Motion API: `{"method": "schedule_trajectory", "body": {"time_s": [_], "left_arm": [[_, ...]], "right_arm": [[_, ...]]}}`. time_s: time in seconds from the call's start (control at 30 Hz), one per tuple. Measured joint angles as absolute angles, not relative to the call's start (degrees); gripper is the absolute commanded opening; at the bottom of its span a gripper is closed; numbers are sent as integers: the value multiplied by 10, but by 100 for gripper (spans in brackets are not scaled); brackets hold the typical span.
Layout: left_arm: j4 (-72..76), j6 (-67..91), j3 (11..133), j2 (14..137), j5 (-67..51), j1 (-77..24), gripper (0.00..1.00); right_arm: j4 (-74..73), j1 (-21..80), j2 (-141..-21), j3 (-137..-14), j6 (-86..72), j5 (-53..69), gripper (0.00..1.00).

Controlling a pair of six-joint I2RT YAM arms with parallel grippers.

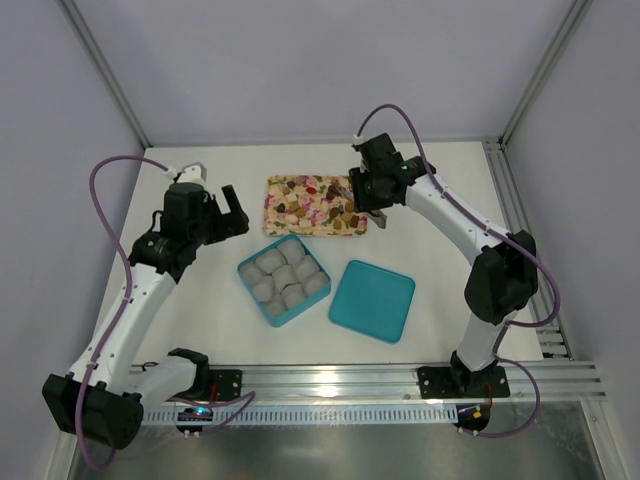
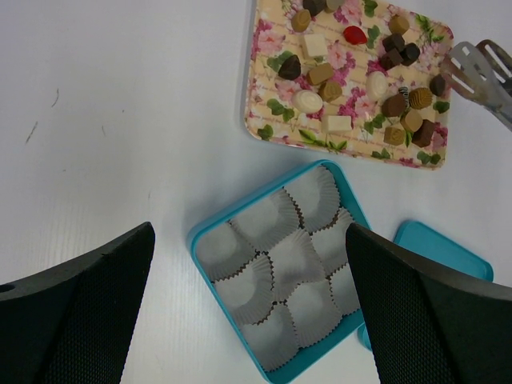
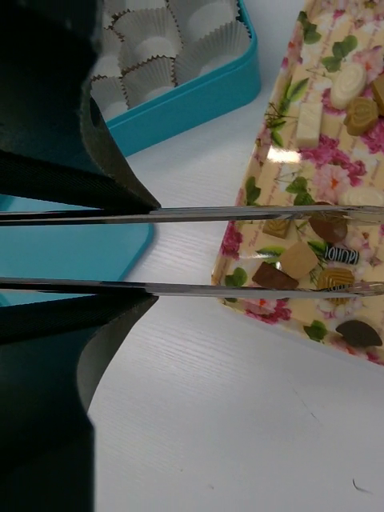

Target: Pack the chocolate

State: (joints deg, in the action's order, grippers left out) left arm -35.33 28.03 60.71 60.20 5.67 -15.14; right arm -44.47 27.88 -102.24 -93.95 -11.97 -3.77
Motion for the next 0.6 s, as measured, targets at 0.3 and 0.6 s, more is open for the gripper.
{"method": "schedule_trajectory", "body": {"time_s": [0.3, 0.6], "left_arm": [[-353, 280, 606, 602, 57, -151, 100], [-354, 280, 606, 603, 55, -151, 100]], "right_arm": [[-449, 324, -1023, -910, -126, -32, 44], [-449, 333, -1029, -909, -130, -28, 44]]}}
